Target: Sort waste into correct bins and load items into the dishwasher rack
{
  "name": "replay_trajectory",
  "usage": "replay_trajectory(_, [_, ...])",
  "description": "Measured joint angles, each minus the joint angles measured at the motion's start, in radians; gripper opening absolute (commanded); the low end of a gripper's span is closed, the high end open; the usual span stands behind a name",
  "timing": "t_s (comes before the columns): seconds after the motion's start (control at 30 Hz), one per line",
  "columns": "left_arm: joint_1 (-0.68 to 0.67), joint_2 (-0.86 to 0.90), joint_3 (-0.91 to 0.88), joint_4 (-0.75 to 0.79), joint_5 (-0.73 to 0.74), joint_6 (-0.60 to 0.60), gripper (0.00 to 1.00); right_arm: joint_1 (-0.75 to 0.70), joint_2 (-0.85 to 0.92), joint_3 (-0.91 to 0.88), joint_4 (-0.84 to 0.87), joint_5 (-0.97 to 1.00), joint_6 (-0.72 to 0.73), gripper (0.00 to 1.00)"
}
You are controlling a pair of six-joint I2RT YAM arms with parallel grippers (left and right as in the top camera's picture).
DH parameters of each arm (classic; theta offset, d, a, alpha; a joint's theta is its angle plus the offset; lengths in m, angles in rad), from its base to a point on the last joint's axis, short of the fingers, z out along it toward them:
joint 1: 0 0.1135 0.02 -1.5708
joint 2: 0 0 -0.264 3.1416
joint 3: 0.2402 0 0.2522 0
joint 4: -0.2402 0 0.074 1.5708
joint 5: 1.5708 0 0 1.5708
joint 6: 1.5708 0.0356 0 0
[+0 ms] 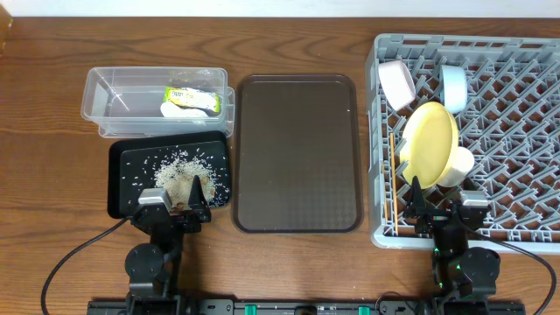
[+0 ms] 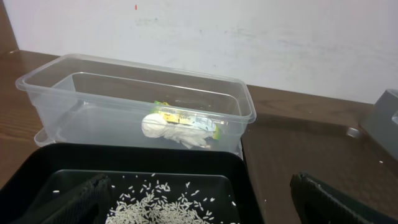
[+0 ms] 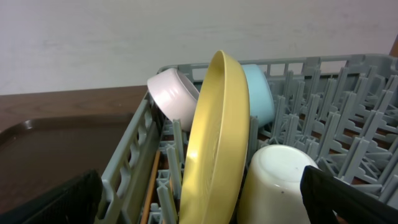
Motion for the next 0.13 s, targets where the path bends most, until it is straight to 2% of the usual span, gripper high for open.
replay_trajectory(0.13, [0.000,0.000,0.000,0.000,0.000,0.000,0.94,0.000,0.000,0.000,0.000,0.000,0.000,0.99])
